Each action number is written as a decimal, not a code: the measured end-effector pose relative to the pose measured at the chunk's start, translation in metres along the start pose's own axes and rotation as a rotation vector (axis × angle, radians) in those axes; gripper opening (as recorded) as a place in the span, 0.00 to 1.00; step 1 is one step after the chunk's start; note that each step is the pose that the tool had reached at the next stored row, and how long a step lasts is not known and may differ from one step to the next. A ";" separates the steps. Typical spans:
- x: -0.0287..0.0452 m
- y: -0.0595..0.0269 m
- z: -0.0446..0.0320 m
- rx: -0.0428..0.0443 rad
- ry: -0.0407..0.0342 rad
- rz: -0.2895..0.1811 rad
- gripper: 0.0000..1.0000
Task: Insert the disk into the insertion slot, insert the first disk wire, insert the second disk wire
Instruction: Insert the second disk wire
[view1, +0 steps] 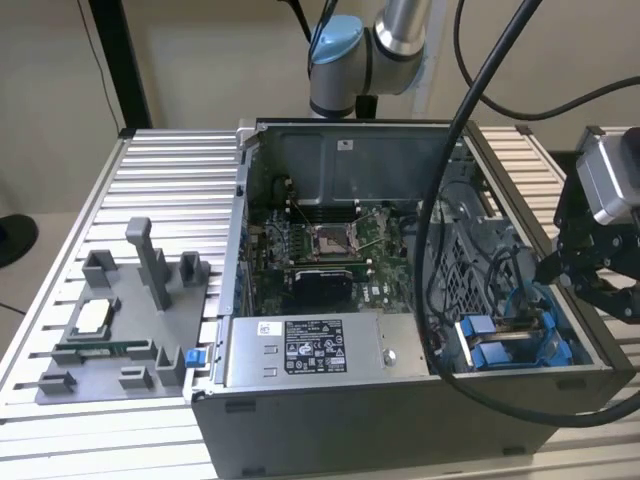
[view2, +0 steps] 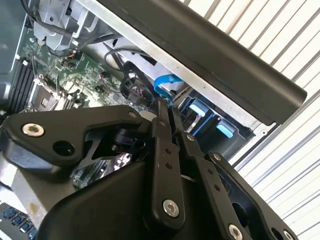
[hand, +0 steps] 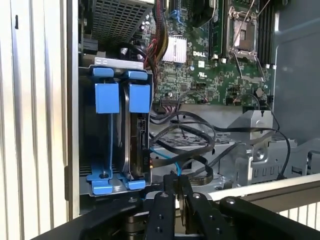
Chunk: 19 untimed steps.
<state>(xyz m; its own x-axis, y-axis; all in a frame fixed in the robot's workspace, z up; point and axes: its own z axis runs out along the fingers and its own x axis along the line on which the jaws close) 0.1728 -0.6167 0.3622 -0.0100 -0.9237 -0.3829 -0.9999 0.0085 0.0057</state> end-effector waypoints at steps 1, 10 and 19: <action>-0.0008 0.0007 -0.0016 0.0000 0.0002 0.000 0.00; -0.0104 0.0079 -0.0242 0.0001 0.0122 0.000 0.00; -0.0153 0.0162 -0.0358 0.0006 0.0467 0.000 0.00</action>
<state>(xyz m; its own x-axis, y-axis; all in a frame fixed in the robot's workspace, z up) 0.1568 -0.6162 0.4012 -0.0100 -0.9406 -0.3394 -0.9999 0.0088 0.0052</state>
